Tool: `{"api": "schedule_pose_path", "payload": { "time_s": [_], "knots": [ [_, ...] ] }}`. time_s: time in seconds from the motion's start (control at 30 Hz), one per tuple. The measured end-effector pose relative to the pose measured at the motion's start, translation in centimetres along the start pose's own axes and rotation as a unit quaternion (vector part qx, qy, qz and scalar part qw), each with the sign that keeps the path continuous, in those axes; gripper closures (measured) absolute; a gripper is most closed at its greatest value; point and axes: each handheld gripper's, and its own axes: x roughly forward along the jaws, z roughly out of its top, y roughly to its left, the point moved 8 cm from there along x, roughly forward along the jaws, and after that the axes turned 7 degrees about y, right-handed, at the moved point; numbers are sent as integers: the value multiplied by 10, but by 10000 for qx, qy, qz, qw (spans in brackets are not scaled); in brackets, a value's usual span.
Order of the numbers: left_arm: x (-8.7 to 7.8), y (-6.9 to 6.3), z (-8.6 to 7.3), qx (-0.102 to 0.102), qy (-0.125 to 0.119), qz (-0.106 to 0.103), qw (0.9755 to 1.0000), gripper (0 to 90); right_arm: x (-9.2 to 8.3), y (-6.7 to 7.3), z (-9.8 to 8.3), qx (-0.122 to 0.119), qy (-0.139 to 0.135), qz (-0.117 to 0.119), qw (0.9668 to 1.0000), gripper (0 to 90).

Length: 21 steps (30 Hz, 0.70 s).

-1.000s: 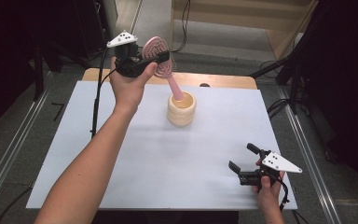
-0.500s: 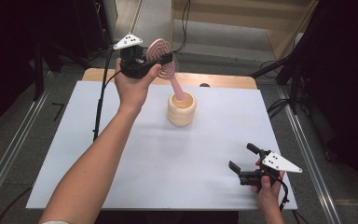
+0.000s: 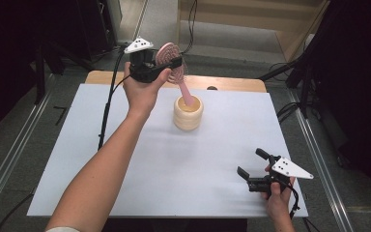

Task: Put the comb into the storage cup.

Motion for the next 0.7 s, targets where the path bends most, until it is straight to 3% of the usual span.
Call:
{"api": "schedule_pose_path", "payload": {
  "time_s": [0.7],
  "knots": [
    [12, 11, -19, -139, 90, 101, 9998, 636, 1, 0, 0, 22, 6, 29, 10000, 0]
  ]
}}
